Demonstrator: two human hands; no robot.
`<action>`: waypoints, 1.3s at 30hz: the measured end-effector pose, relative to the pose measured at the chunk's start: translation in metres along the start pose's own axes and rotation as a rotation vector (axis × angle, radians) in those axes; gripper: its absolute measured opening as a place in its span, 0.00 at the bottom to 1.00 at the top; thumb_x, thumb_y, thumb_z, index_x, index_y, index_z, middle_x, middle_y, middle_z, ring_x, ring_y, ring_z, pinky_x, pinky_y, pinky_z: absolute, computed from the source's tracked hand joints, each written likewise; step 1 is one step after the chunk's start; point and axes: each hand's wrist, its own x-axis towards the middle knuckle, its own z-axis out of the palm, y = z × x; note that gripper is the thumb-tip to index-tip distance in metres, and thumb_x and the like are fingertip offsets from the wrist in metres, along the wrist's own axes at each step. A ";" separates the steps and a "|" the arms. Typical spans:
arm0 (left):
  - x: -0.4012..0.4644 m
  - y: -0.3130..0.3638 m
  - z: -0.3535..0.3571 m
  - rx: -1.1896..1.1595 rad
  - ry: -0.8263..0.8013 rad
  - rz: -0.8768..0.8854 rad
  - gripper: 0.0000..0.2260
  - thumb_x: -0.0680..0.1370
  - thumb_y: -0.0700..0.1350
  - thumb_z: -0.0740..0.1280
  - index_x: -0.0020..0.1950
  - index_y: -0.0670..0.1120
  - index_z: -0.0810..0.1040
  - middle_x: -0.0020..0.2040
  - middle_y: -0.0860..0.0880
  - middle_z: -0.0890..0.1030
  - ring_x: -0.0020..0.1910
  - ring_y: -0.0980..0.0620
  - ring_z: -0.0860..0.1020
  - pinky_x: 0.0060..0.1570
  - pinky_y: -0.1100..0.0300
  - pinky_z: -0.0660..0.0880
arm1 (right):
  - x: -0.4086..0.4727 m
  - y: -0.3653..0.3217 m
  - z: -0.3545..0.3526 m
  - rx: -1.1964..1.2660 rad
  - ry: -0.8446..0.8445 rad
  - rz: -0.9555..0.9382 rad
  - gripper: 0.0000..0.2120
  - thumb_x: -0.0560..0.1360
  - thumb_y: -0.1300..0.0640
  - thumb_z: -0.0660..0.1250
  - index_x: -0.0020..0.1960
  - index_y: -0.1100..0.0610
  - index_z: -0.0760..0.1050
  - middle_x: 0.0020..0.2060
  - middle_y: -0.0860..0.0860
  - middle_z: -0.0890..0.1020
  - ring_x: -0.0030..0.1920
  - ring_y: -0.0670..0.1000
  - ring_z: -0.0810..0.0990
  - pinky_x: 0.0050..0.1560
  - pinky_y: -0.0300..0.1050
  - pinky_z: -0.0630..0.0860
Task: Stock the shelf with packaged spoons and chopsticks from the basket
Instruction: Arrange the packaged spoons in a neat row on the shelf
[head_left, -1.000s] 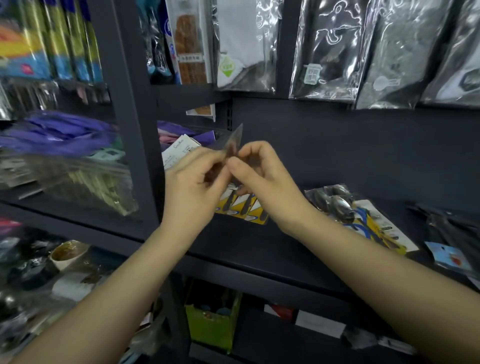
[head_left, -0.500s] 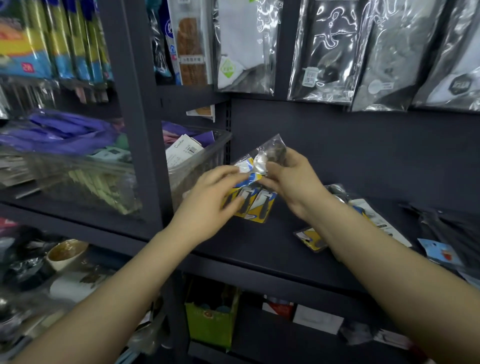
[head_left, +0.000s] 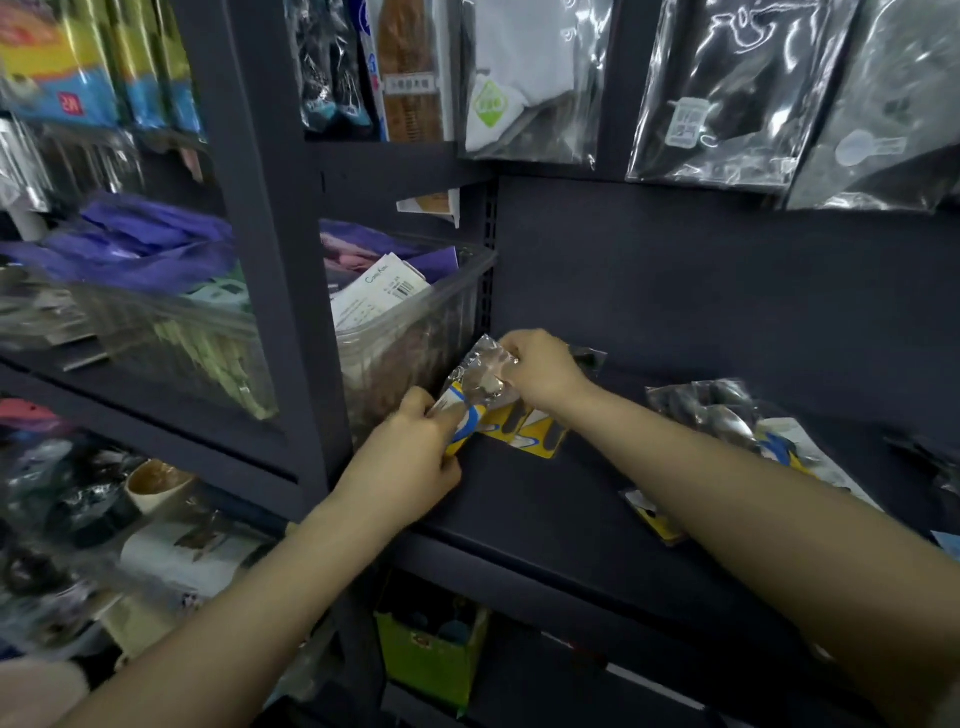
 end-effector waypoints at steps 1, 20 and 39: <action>0.001 -0.001 0.001 0.005 -0.014 -0.021 0.24 0.73 0.44 0.64 0.70 0.50 0.66 0.61 0.44 0.67 0.56 0.40 0.74 0.53 0.54 0.74 | 0.003 0.000 0.002 -0.044 -0.022 -0.020 0.09 0.73 0.68 0.60 0.48 0.63 0.78 0.39 0.53 0.77 0.42 0.52 0.75 0.33 0.42 0.67; 0.015 0.002 0.011 -0.015 0.063 0.107 0.17 0.75 0.45 0.61 0.64 0.47 0.74 0.65 0.46 0.73 0.63 0.42 0.71 0.60 0.49 0.72 | -0.058 0.025 -0.076 0.041 -0.556 -0.123 0.10 0.74 0.66 0.67 0.54 0.58 0.78 0.45 0.47 0.81 0.44 0.36 0.79 0.47 0.29 0.75; -0.005 0.075 -0.015 -1.158 -0.262 0.019 0.11 0.79 0.53 0.56 0.51 0.51 0.76 0.53 0.44 0.80 0.48 0.51 0.80 0.52 0.60 0.76 | -0.119 0.021 -0.092 -0.547 -0.251 -0.403 0.19 0.73 0.57 0.67 0.62 0.61 0.70 0.55 0.56 0.74 0.54 0.54 0.74 0.57 0.44 0.70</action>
